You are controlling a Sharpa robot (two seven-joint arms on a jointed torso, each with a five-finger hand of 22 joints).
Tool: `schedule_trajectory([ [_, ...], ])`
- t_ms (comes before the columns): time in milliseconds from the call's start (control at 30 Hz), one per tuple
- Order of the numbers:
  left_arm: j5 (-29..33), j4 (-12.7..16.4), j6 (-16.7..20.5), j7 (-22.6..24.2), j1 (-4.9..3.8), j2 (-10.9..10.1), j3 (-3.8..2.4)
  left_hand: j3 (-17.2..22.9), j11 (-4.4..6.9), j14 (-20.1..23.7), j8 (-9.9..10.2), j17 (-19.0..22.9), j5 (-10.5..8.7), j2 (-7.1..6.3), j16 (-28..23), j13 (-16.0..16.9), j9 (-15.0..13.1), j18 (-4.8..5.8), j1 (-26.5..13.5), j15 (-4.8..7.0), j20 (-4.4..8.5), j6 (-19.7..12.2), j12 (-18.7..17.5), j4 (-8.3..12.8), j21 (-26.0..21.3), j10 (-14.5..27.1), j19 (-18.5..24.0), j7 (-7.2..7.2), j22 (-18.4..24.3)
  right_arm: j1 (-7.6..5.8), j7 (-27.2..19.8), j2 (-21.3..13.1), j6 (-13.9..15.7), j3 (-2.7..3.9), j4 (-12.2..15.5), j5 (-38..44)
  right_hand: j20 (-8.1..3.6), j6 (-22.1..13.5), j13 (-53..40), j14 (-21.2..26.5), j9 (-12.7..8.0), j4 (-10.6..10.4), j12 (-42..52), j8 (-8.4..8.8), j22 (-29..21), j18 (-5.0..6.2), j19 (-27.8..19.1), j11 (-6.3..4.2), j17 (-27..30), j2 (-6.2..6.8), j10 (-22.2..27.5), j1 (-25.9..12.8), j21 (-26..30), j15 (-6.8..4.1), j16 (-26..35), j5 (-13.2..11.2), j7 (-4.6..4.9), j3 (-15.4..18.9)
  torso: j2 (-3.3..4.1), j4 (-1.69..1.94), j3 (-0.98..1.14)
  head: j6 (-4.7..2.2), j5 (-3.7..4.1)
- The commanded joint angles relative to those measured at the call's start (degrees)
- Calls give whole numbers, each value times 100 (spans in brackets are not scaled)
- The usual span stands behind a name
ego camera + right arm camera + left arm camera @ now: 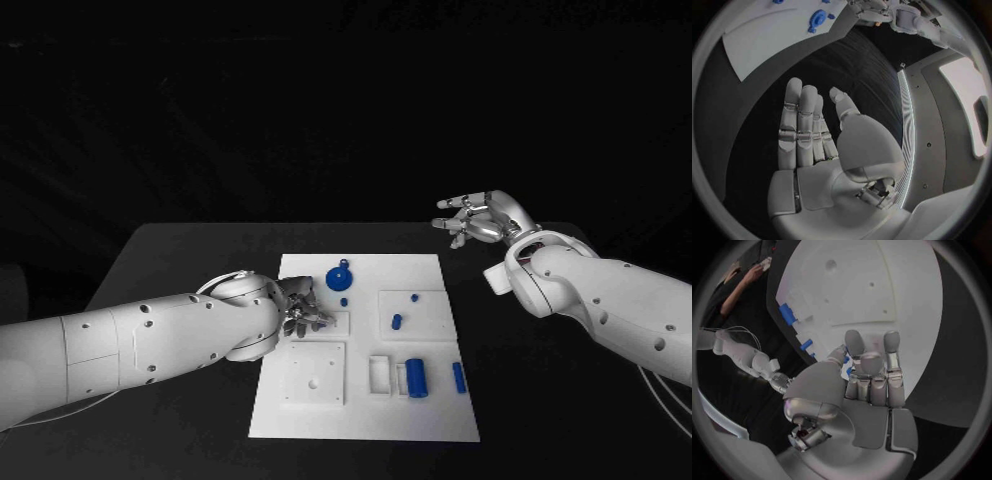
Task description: Assemble the parts on the task board
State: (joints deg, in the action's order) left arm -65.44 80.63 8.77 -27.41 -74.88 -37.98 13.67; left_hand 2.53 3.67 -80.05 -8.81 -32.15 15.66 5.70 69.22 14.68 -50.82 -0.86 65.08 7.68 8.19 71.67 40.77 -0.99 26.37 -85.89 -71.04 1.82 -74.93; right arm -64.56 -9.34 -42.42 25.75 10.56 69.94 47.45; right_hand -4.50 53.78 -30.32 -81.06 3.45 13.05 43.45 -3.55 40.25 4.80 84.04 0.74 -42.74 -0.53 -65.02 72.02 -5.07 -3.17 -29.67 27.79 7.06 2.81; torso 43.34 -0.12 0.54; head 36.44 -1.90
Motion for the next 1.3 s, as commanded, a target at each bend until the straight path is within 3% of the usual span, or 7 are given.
schedule_trajectory([
  [33, 56, -10, -45, -72, 25, -14, 15, -185, 188, 27, 41, 60, -50, -198, -37, -55, 22, 86, -36, 3, 4, 1046, -16, -216, -53, -92, -52, -593, -93, 4, -53, -1, -73, 3, 0, -10, 38, -54, 5, -5, -5, -36, 9, 18, -10, -36, 11, -11, -5, 3, 38, -69, -15, 12, 40, 23, 11, -16, -1, -2, -1, -10, 0],
  [533, 60, -48, 147, -111, 25, -103, 12, 15, 186, 41, 85, 114, -264, -842, -56, -145, 60, 86, -37, -2, -4, 1089, -17, -1032, -154, -95, -84, -594, -104, 20, -56, -15, -67, 3, 1, -10, 40, -69, 6, -2, -4, -44, 9, 17, -19, -36, 8, -9, -2, 6, 41, -65, -11, 13, 44, 25, 12, -11, 3, 1, -8, -28, 0],
  [700, 123, -41, 243, -95, 25, -149, 10, 200, 183, 48, 98, 122, -768, -1161, -69, -154, 81, 86, -148, 2, -1, 1112, -26, -1412, -168, -95, -88, -589, -102, 29, -57, -19, -65, 3, 0, -10, 40, -69, 6, -2, -4, -44, 9, 17, -19, -36, 8, -9, -2, 6, 41, -65, -11, 13, 44, 25, 12, -11, -1, 3, -7, -35, -3],
  [767, 197, -31, 300, -79, 24, -169, 8, 267, 170, 65, 182, 140, -1129, -1446, -104, -175, 170, 86, -382, 1, 4, 1089, -72, -1580, -186, -93, -81, -561, -97, 32, -58, -20, -65, 3, -1, -10, 40, -69, 6, -2, -4, -44, 9, 17, -19, -36, 8, -9, -2, 6, 41, -65, -11, 13, 44, 25, 12, -11, -3, 3, -7, -40, -2],
  [867, 357, -10, 379, -40, 21, -198, 1, 121, 165, 62, 280, 156, -1248, -1645, -138, -190, 281, 86, -647, 7, 12, 1124, -106, -1591, -213, -93, -85, -549, -92, 37, -59, -21, -64, 3, -4, -11, 40, -69, 6, -2, -4, -44, 9, 17, -19, -36, 8, -9, -2, 6, 41, -65, -11, 13, 44, 25, 12, -11, -3, 5, -7, -52, -4],
  [967, 572, 10, 436, 3, 11, -219, -17, -412, 136, 85, 420, 188, -1191, -1632, -208, -223, 410, 86, -777, -9, 1, 1100, -191, -1607, -265, -95, -71, -510, -80, 41, -60, -19, -64, 3, -8, -11, 40, -69, 6, -2, -4, -44, 9, 17, -19, -36, 8, -9, -2, 6, 41, -65, -11, 13, 44, 25, 12, -11, -5, 2, -4, -63, -13],
  [1300, 1255, 22, 459, 151, -53, -289, -126, -604, 79, 186, 462, 291, -1155, -1661, -478, -300, 979, 86, -886, -33, -16, 832, -598, -1603, -548, -86, -58, -403, -54, 46, -59, -16, -66, 3, -11, -13, 42, -85, 9, -1, -5, -64, 7, 18, -33, -36, 11, -7, 1, 6, 44, -67, -6, 15, 48, 31, 14, -3, 2, 3, 0, -91, -22],
])
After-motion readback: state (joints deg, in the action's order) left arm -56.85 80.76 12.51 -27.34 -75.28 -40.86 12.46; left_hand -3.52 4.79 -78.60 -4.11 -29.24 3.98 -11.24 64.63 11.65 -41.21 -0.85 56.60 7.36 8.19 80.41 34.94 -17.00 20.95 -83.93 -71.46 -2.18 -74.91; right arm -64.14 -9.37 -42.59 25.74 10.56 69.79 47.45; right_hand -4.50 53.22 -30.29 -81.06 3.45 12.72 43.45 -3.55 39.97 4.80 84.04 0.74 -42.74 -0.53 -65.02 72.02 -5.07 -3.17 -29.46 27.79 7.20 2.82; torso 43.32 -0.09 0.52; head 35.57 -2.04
